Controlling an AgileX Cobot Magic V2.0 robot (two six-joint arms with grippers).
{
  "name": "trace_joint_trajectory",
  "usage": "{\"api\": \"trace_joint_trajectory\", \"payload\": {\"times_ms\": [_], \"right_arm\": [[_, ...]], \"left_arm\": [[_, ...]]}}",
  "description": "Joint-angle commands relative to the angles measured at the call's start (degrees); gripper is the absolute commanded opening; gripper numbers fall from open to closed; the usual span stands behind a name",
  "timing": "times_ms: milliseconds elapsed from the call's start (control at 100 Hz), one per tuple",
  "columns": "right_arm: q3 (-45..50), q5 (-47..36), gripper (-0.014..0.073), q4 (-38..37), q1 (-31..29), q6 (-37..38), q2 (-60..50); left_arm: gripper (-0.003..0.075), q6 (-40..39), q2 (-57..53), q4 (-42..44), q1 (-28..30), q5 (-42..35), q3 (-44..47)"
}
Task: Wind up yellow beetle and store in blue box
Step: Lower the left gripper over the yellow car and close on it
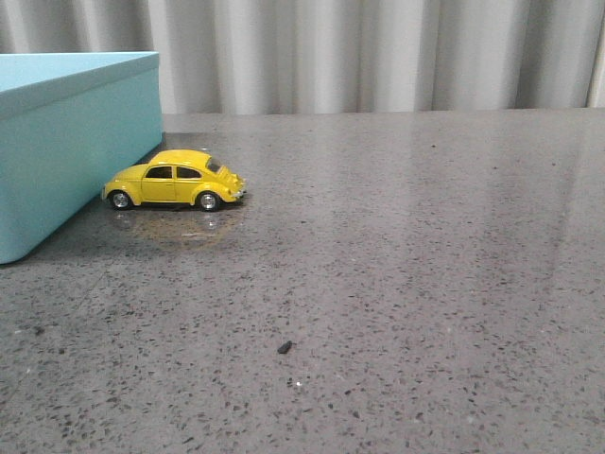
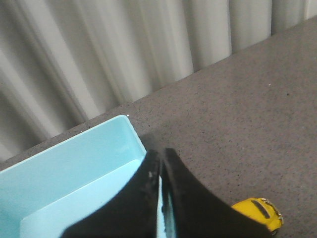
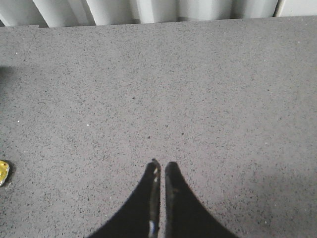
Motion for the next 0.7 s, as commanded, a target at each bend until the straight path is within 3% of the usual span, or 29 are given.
{"api": "trace_joint_trajectory", "payload": {"times_ms": [0, 170, 440, 580, 690], "right_arm": [[0.9, -4.8, -0.0061, 0.0, -0.1, -0.5, -3.4], [4.9, -6.1, -0.0061, -0.1, -0.1, -0.5, -7.6], [6.7, -6.1, -0.0061, -0.6, -0.1, -0.5, -10.9], [6.7, -6.0, -0.0061, -1.2, -0.1, -0.5, -11.2], [6.8, -6.2, -0.0061, -1.3, -0.1, -0.5, -11.2]], "left_arm": [[-0.002, 3.4, 2.5, 0.4, -0.5, -0.5, -5.5], [0.0022, 16.0, 7.7, -3.0, -0.5, 3.4, -10.5], [0.0428, 32.5, 12.1, -11.1, -0.7, 5.9, -14.0], [0.0441, 46.3, 14.7, -14.3, -2.2, 13.4, -15.4], [0.0441, 52.0, 17.4, -18.7, -2.4, 17.7, -16.7]]}}
